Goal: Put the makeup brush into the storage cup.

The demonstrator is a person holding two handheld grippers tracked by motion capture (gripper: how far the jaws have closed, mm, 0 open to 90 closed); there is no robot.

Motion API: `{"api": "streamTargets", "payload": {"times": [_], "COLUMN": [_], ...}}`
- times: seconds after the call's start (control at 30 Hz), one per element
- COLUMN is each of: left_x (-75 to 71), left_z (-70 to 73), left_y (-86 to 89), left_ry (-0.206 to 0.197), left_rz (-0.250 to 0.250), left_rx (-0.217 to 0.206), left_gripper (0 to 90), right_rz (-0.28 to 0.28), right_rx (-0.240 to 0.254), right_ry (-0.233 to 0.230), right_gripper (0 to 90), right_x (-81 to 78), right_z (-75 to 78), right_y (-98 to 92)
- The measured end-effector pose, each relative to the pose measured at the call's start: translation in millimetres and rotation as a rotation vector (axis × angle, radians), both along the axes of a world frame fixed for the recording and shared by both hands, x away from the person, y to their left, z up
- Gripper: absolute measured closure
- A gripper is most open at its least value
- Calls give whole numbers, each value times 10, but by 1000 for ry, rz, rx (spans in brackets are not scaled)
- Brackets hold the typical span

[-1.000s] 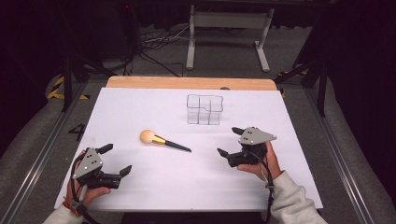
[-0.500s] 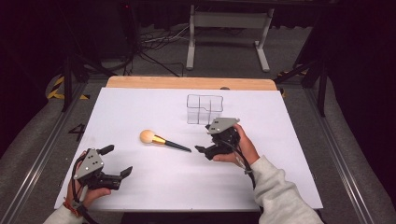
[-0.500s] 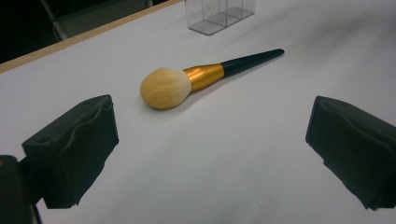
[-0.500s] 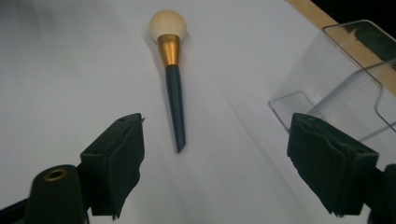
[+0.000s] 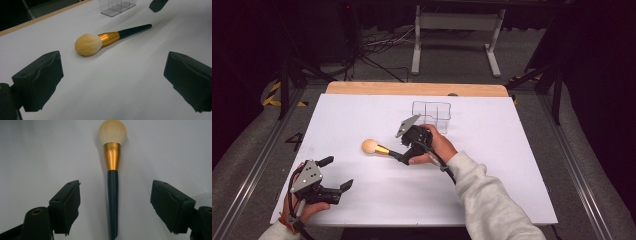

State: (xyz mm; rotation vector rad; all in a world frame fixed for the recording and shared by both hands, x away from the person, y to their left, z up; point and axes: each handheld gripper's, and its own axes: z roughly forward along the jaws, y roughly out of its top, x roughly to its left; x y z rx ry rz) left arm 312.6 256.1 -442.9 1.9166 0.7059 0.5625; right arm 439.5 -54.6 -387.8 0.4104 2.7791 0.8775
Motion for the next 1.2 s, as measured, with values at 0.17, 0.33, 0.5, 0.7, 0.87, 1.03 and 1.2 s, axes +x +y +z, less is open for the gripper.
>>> {"api": "streamTargets", "payload": {"times": [0.17,0.33,0.5,0.7,0.87,1.03,1.2], "left_x": [7,9,11,14,15,21,21], "left_z": [-11,-18,-30,-33,-39,-38,-37], "left_y": [6,4,4,-3,-6,-5,1], "left_ry": [8,16,24,29,36,34,33], "left_rz": [-5,-16,-25,-31,-31,-25,-20], "left_rx": [7,10,12,18,18,17,15], "left_gripper": [28,28,28,28,28,30,30], "right_rz": [-8,-5,-23,-36,-36,-40,-55], "right_rx": [-117,-223,-266,-228,-210,-178,-103], "right_ry": [58,102,128,158,146,128,107], "right_gripper": [309,340,425,723,739,743,744], "right_x": [168,288,394,407,363,321,300], "right_z": [-149,-303,-424,-406,-412,-417,-374], "right_y": [327,531,637,619,580,508,421]}}
